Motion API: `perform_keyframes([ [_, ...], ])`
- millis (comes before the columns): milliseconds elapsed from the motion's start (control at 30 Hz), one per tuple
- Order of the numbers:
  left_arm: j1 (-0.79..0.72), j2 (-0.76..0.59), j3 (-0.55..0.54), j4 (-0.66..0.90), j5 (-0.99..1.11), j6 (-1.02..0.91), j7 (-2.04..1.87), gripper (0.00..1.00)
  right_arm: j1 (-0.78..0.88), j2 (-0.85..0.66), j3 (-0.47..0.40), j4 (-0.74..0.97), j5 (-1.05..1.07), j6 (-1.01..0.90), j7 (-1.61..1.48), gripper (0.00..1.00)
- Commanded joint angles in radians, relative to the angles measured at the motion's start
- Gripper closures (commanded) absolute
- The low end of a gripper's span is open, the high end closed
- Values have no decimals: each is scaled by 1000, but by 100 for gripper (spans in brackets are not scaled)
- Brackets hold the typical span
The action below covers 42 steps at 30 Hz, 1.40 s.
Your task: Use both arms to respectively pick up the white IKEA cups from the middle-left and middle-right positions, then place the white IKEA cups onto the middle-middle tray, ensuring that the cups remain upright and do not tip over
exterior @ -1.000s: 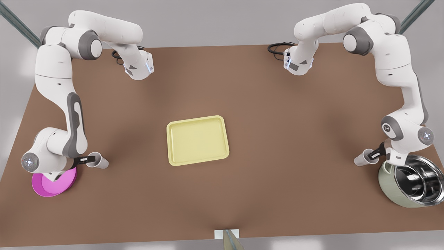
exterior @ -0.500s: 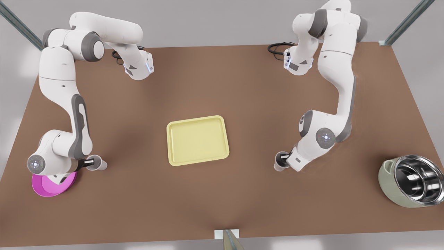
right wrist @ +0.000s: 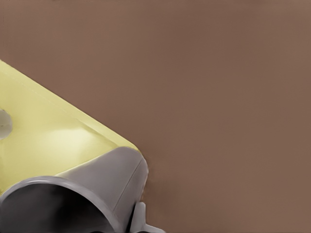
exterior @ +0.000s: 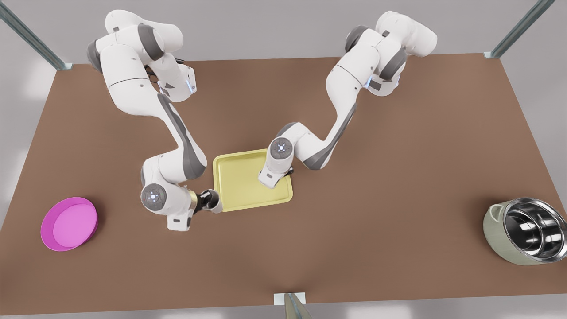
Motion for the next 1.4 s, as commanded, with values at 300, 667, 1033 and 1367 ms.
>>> perform_keyframes([
  [300, 21, -11, -2, -1, -6, 13, -584, 0, 114, -143, 0, -496, -116, 582, 106, 79],
  [667, 156, -235, -2, -15, -9, -347, -460, 0, 69, -154, 0, -493, -116, 555, 57, 0],
  [1033, 619, -712, 1, -242, 135, -700, 974, 0, -23, -413, -27, -323, -90, -93, 41, 0],
  [1367, 621, -691, 0, -244, 104, -684, 979, 0, -133, -479, -141, 15, -216, -541, 468, 0],
])
